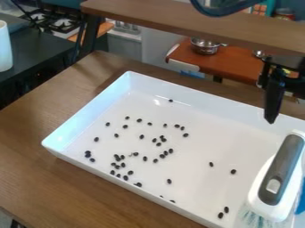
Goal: Sweep into pile
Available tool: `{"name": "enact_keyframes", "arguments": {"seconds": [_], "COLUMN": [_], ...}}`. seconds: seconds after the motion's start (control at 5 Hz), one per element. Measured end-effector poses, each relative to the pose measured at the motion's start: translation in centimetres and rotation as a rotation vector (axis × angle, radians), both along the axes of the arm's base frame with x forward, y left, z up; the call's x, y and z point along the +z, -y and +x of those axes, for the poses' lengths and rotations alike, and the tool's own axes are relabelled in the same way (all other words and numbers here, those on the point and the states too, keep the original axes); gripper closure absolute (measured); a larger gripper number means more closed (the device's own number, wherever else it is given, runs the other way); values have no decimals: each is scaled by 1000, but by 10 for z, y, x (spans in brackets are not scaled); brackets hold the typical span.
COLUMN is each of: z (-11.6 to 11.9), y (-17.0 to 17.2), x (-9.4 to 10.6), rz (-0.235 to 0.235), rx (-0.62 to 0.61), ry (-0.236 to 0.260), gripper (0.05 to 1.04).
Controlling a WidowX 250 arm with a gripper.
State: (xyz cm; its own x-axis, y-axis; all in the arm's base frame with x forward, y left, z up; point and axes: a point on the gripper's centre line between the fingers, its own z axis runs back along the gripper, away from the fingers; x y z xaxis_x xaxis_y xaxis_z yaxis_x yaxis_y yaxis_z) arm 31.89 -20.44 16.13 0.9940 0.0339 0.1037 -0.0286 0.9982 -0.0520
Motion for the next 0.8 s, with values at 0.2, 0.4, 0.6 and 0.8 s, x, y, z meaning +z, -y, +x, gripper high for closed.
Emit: {"name": "enact_keyframes", "arguments": {"seconds": [0.2,0.4,0.6,0.8], "z": [0,6,9,13], "y": [1,1,-2,-4], "x": [-15,-18,-18,-20], "rz": [21,22,30,40], "rx": [-1,-3,-14,-14], "ry": [-35,-48,-36,-12], "gripper": [83,83,83,83]}}
